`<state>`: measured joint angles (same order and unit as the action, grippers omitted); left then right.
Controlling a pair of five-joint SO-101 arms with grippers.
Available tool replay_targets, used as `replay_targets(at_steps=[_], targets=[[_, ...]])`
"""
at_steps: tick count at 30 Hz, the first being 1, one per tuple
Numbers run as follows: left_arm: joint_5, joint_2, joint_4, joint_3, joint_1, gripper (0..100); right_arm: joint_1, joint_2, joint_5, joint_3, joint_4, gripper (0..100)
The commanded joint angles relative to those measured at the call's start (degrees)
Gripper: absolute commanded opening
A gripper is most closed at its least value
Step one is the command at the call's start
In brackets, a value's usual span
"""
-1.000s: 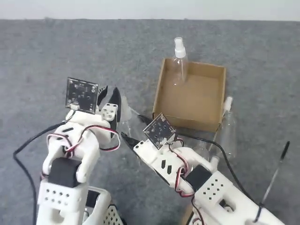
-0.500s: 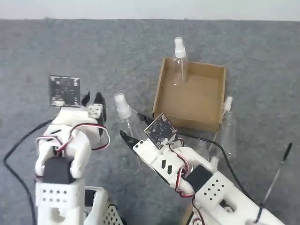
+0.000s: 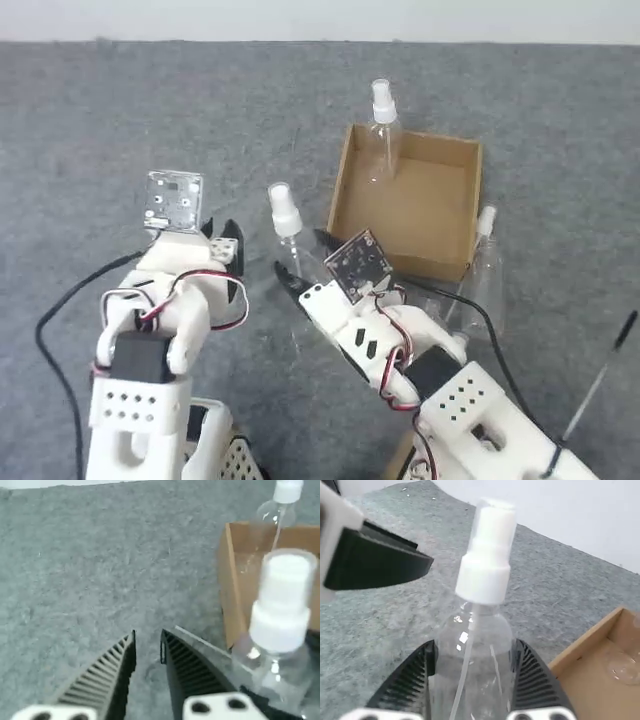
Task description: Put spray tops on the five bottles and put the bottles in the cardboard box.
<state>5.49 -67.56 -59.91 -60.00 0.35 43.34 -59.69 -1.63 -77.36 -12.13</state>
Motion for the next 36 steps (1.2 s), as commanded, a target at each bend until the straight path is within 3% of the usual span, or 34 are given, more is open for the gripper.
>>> replay_targets(at_steps=[1, 8, 12, 19, 27, 36], targets=[[0.26, -0.97, 1.85, 0.75, 0.44, 7, -1.10, -1.80, 0.62, 5.27, -2.86, 0.6], [-1.14, -9.23, 0.97, -0.92, 0.18, 8, -4.62, -1.45, 0.35, 21.80, -16.57, 0.6], [-2.46, -20.57, -0.18, -4.62, 0.88, 15, -6.99, 0.75, 0.26, 28.13, -21.49, 0.6], [-6.95, -35.43, -3.16, -11.12, 12.04, 21, -7.69, 13.93, 0.26, 39.03, -21.49, 0.6], [-7.21, -34.64, -0.35, -14.02, 14.42, 28, -7.34, 24.04, 0.53, 50.73, -26.24, 0.6], [-7.47, -32.00, 4.22, -16.75, 14.42, 29, -3.03, 16.40, 0.44, 53.45, -38.37, 0.6]])
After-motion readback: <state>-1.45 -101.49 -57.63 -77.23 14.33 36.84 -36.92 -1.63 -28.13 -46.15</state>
